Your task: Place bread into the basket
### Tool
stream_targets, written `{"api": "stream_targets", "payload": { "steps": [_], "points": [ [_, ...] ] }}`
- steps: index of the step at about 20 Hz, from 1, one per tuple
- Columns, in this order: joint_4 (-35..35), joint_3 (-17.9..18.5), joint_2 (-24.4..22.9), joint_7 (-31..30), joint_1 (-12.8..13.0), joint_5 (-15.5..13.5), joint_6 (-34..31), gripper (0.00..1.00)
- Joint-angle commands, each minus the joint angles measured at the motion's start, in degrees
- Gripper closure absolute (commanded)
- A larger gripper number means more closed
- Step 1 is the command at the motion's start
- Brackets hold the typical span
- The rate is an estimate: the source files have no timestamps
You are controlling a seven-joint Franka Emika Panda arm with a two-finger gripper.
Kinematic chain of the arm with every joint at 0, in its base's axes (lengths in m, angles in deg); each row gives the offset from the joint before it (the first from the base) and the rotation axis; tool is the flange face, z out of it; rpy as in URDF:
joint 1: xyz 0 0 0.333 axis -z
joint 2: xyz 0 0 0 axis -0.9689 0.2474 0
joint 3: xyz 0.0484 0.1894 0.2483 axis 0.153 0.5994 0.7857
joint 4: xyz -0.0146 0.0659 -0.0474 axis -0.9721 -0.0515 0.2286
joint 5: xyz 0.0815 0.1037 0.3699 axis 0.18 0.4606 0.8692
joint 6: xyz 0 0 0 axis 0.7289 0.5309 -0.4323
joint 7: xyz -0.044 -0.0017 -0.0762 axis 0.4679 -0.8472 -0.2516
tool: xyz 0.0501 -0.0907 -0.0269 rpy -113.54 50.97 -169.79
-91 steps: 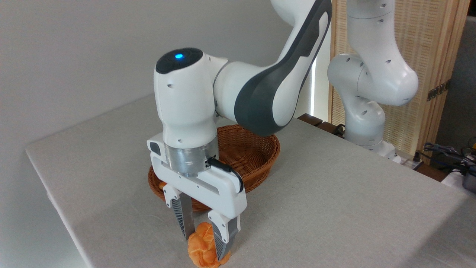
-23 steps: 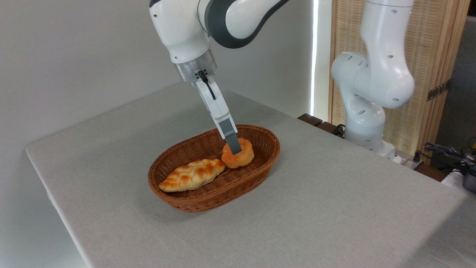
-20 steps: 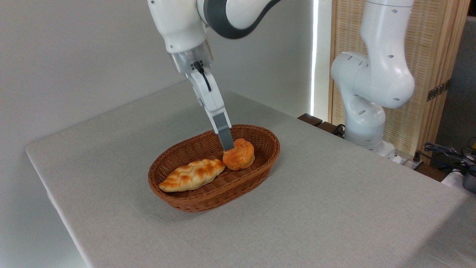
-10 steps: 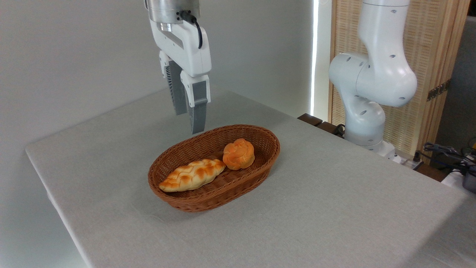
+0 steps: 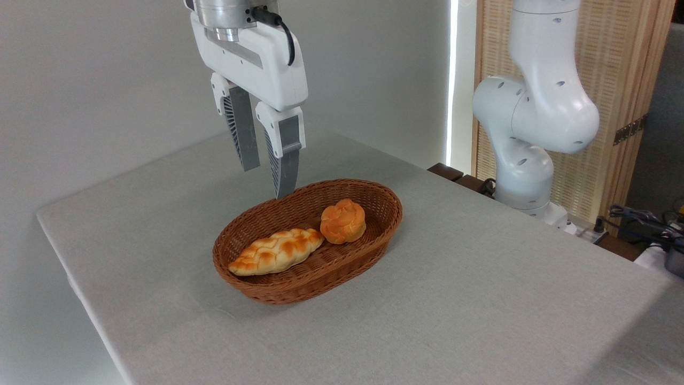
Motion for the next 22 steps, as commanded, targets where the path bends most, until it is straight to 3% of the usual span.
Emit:
{"api": "stream_targets", "payload": {
  "steps": [1, 6, 20, 22],
  "points": [
    [-1.7, 0.6, 0.8, -1.5, 0.2, -0.6, -1.6, 0.0],
    [-1.6, 0.6, 0.6, -1.4, -0.9, -0.3, -1.6, 0.0],
    [-1.4, -0.2, 0.8, -3.9, -1.0, 0.8, -1.6, 0.0],
    [-1.4, -0.2, 0.8, -3.9, -1.0, 2.1, -1.6, 0.0]
  ]
}}
